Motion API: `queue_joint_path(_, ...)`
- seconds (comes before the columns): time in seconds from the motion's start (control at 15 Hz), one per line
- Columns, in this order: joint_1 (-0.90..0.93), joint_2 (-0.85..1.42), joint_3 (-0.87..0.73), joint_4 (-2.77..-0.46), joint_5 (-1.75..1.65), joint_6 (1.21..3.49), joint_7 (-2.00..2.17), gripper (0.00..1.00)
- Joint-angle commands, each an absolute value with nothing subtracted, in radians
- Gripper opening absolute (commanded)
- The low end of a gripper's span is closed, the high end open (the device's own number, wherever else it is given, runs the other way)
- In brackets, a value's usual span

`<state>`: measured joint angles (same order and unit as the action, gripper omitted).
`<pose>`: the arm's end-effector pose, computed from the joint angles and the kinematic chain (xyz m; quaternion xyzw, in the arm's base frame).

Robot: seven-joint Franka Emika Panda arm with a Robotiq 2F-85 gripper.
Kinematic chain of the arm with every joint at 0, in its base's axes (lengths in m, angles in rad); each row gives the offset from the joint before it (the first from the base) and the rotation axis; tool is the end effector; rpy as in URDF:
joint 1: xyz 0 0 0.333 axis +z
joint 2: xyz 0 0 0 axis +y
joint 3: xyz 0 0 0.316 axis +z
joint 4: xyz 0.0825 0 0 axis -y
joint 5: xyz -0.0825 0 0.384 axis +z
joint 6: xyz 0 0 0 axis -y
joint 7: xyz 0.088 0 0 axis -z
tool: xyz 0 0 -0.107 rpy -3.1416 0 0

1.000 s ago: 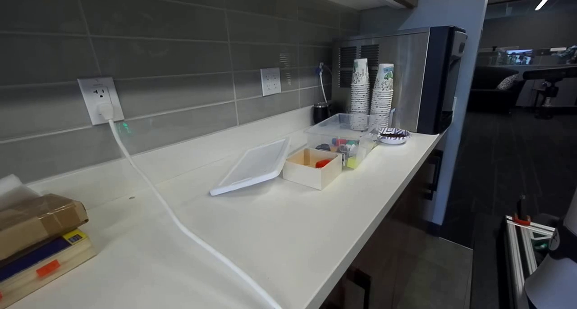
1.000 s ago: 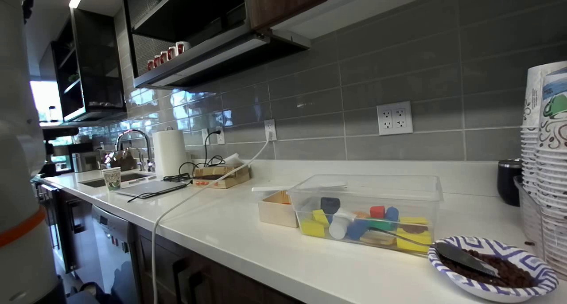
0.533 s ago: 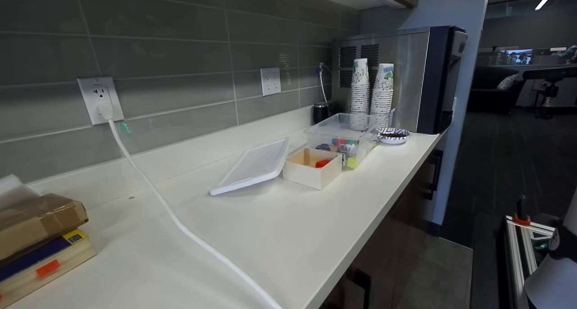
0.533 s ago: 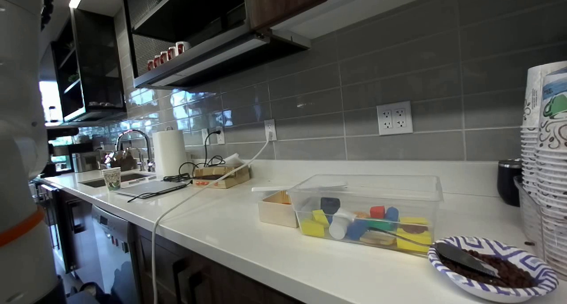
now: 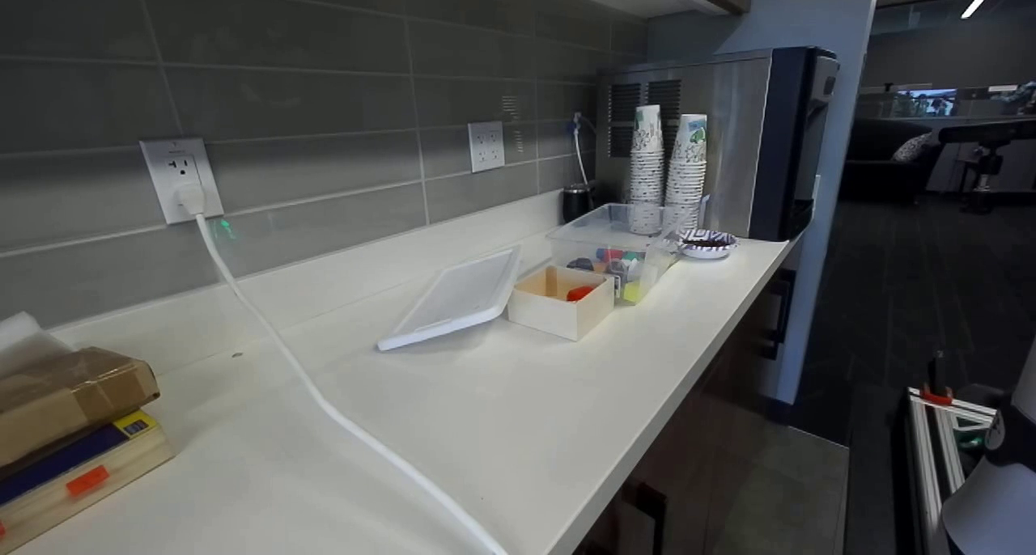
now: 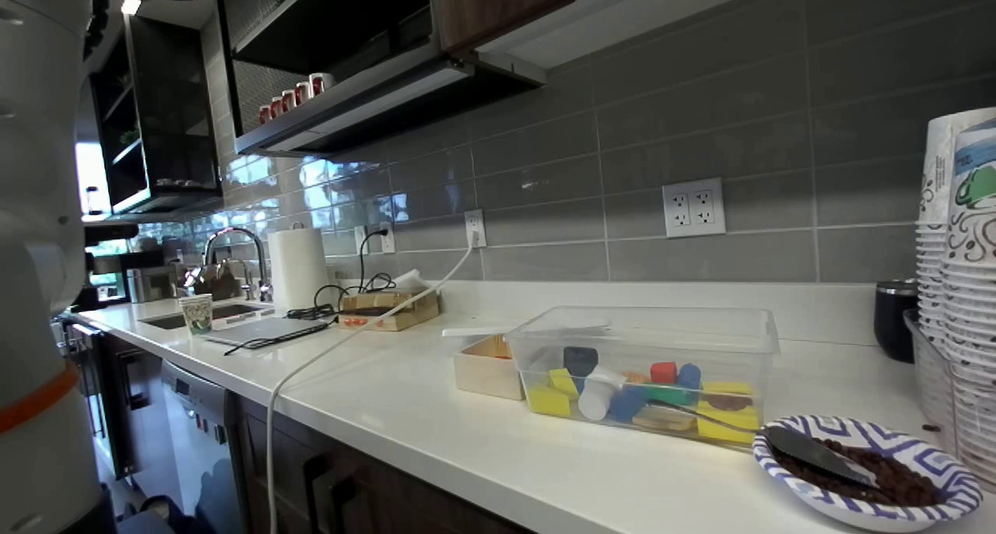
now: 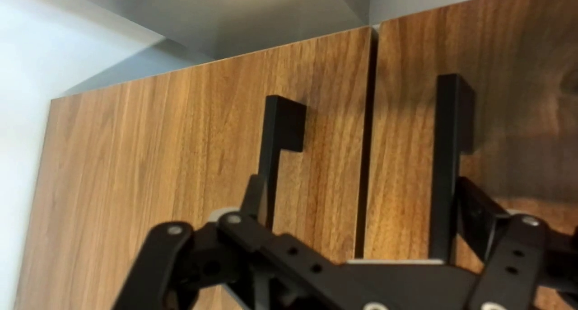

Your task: Open the left cabinet door then close it.

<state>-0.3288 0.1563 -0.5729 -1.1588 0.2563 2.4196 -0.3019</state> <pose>0.4124 -0.4432 0.8530 0.8015 -0.2594 0.4883 0.2278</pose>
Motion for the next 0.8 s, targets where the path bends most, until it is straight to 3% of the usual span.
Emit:
queue_joint_path(0.0,-0.335,0.14,-0.592,-1.18,0.237,2.45,-0.262,1.0)
queue_joint_path(0.73,-0.31,-0.01,-0.602,-1.311,0.061,2.399,-0.049,1.0)
